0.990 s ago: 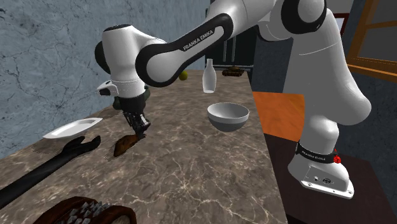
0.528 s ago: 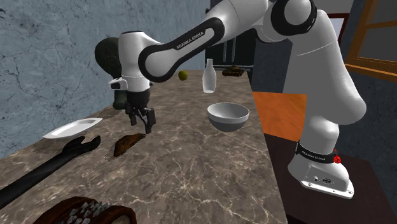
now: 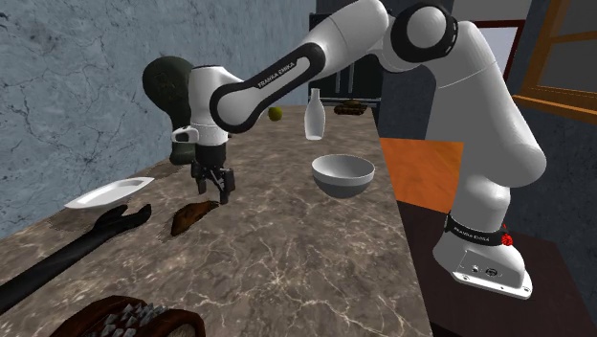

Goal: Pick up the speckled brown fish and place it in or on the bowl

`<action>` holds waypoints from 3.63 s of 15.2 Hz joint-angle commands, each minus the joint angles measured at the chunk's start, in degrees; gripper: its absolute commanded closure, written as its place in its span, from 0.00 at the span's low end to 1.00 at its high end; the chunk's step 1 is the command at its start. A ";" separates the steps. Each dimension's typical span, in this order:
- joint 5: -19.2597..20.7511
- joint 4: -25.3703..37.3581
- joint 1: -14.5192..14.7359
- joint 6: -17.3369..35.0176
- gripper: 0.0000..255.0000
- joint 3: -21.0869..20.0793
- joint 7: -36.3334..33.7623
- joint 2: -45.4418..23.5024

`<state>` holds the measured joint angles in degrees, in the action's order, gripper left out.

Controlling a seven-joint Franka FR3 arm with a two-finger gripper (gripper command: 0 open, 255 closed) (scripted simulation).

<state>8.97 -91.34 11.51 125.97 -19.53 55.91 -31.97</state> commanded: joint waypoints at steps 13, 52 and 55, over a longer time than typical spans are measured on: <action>0.37 -0.23 0.28 1.32 1.00 0.21 -0.25 -1.10; -4.84 2.27 -3.39 -14.68 1.00 -1.81 3.42 13.00; -7.67 -7.08 -6.31 -11.98 1.00 -1.68 6.59 19.98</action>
<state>2.27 -95.38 6.04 113.28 -21.18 61.60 -14.44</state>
